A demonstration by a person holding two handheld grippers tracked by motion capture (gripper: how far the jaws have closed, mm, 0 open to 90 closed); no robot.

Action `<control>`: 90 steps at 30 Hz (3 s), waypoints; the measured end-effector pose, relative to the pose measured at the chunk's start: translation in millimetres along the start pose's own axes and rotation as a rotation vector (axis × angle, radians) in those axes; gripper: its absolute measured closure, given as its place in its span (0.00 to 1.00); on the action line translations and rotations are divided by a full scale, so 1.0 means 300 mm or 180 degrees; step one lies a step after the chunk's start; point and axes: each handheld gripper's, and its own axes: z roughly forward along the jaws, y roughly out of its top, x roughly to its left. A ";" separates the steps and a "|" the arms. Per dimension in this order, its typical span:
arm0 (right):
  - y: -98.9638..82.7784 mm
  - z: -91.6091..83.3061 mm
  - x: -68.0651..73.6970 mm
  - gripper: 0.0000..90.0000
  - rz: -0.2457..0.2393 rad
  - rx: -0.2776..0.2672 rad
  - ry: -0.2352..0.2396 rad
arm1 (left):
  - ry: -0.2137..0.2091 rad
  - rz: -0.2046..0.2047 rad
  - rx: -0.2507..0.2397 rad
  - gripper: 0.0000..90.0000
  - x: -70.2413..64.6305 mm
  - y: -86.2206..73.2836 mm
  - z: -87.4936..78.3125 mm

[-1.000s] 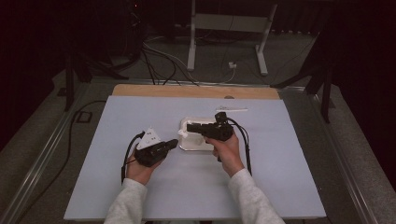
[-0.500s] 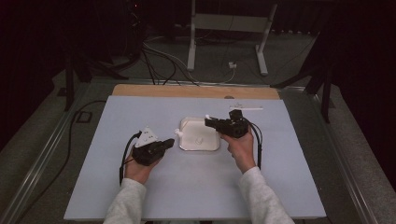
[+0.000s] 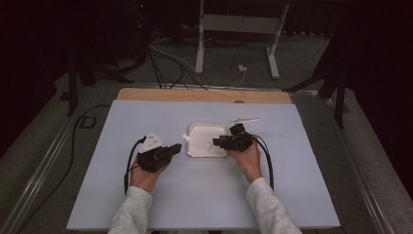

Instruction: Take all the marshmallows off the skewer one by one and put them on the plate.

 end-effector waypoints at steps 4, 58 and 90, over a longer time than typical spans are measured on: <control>0.002 0.001 -0.006 0.36 0.0077 -0.0005 0.0034 | 0.0021 -0.0010 0.0003 1.00 0.000 0.000 0.001; 0.084 -0.017 0.240 0.47 -0.0143 -0.0448 0.1153 | -0.0083 0.0013 -0.0125 1.00 -0.042 0.033 0.007; 0.107 -0.105 0.163 0.90 0.0166 -0.0767 0.1088 | -0.0158 0.0168 -0.0007 1.00 -0.053 0.019 0.025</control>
